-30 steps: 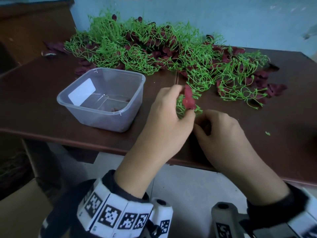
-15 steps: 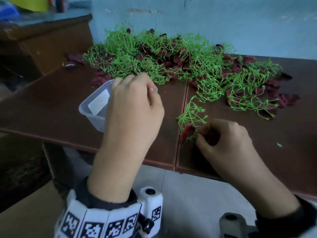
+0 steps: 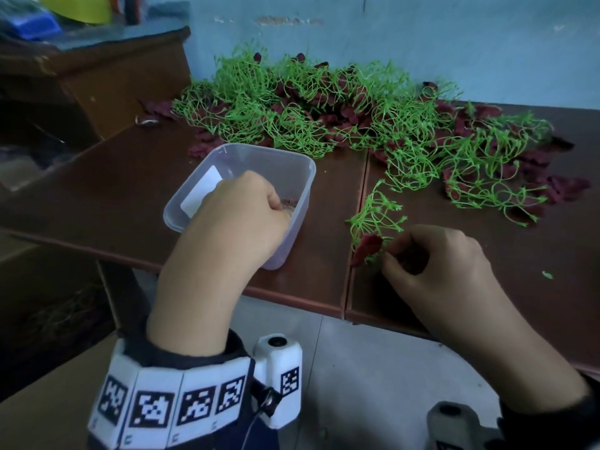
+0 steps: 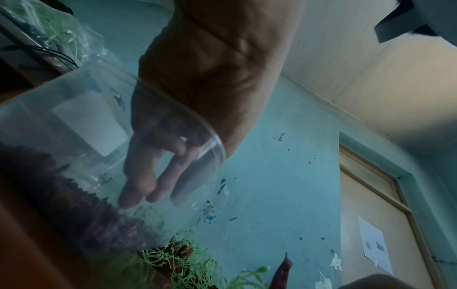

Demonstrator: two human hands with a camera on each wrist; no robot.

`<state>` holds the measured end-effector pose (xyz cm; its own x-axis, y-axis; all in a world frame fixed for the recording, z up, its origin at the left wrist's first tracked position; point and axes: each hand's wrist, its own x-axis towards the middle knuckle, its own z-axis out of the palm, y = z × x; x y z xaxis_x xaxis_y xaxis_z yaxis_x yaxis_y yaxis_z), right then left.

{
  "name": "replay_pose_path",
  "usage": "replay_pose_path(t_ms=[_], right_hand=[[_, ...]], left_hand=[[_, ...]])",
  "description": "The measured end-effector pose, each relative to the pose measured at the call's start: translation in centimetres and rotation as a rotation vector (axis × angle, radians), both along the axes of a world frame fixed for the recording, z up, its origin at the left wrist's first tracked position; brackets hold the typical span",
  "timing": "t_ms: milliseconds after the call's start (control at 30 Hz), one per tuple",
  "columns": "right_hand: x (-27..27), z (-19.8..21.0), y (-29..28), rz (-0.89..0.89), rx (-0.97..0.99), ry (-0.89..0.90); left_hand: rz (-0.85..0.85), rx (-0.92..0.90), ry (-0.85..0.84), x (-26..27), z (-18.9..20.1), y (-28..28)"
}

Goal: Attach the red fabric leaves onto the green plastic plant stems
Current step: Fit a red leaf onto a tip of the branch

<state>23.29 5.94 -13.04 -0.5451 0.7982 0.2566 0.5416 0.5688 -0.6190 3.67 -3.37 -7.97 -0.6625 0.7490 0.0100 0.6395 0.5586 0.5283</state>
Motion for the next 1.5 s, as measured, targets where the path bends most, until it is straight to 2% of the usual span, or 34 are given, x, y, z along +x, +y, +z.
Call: replay_pose_path(t_ms=[100, 267, 567, 733, 967, 1100, 1233, 1367, 1500], right_hand=[[0.0, 0.0, -0.1, -0.001, -0.014, -0.007], [-0.1, 0.0, -0.1, -0.012, -0.011, 0.002], [0.0, -0.2, 0.0, -0.01, -0.035, 0.046], [0.2, -0.2, 0.2, -0.022, -0.039, 0.063], [0.1, 0.0, 0.4, 0.01, -0.055, 0.085], [0.2, 0.0, 0.4, 0.015, -0.04, 0.11], [0.6, 0.3, 0.8, -0.007, -0.062, 0.166], [1.4, 1.5, 2.4, -0.079, -0.167, 0.314], [2.2, 3.6, 3.8, -0.129, -0.207, 0.322]], left_hand=[[-0.048, -0.074, -0.055, -0.4, 0.1, -0.1], [-0.082, -0.13, -0.045, -0.7, 0.4, -0.1], [-0.059, -0.078, 0.026, -0.6, -0.1, 0.5], [-0.043, 0.074, 0.063, -0.5, -0.5, 1.1], [-0.08, 0.416, 0.122, 0.7, -0.6, 2.6], [-0.152, 0.613, 0.103, 1.1, -0.9, 3.2], [-0.211, 0.741, 0.17, 2.4, -1.0, 3.2], [-0.25, 0.8, 0.236, 5.2, -1.6, 3.8], [-0.409, 0.719, 0.222, 7.1, -2.3, 4.6]])
